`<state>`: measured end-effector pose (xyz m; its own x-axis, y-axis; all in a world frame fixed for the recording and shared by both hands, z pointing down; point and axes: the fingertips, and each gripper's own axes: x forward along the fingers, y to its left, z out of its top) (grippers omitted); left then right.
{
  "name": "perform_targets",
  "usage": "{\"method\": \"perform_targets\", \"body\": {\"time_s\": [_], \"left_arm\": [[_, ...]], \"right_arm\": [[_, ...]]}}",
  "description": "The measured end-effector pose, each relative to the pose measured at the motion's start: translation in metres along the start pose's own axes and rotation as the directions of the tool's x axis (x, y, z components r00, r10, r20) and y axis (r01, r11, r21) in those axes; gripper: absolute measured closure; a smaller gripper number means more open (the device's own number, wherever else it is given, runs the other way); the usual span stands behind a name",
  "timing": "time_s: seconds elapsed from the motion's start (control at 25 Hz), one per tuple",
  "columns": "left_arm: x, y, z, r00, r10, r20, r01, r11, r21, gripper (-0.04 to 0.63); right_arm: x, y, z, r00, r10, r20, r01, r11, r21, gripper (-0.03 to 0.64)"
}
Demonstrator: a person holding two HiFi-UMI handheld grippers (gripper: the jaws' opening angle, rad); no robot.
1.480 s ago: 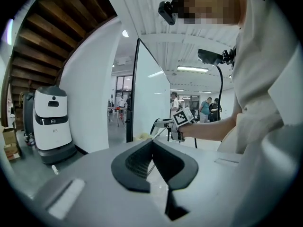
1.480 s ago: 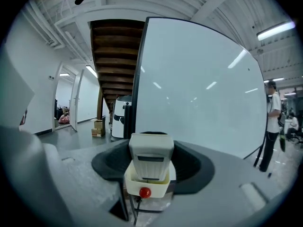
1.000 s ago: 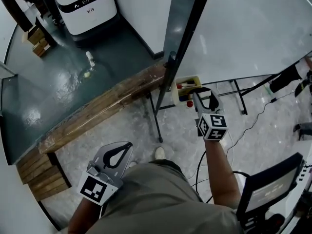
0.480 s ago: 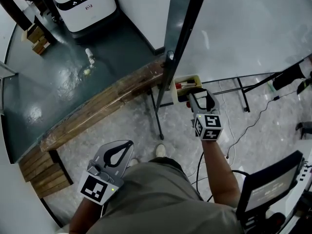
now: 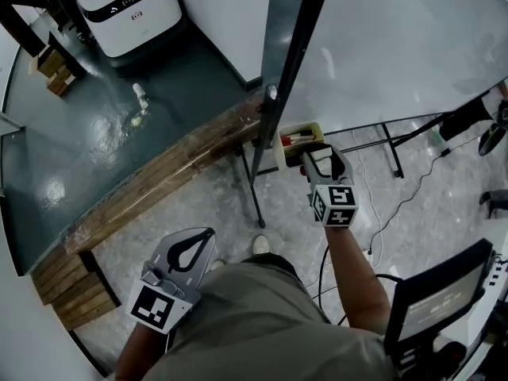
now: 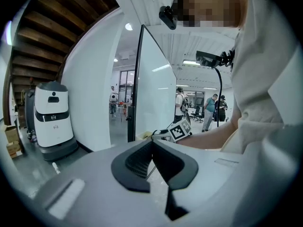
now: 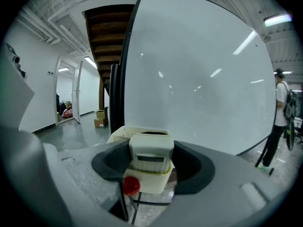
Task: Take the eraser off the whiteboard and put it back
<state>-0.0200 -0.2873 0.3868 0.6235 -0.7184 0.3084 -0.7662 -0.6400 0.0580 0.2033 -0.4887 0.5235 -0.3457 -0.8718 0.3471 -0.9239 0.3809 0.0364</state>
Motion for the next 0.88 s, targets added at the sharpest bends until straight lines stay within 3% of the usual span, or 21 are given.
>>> {"method": "perform_targets", "body": {"time_s": [0.32,0.88], "left_arm": [[-0.007,0.008,0.000,1.000,-0.015,0.011,0.015,1.000,0.004,0.588],[-0.045,0.017,-0.007,0.996,-0.070,0.052,0.069,0.997,0.018,0.588]], "right_arm": [[0.001,0.001,0.006,1.000,0.008,0.004,-0.008,1.000,-0.011,0.342],[-0.045,0.014,0.066,0.988,-0.076,0.131,0.087,0.993,-0.075,0.336]]}}
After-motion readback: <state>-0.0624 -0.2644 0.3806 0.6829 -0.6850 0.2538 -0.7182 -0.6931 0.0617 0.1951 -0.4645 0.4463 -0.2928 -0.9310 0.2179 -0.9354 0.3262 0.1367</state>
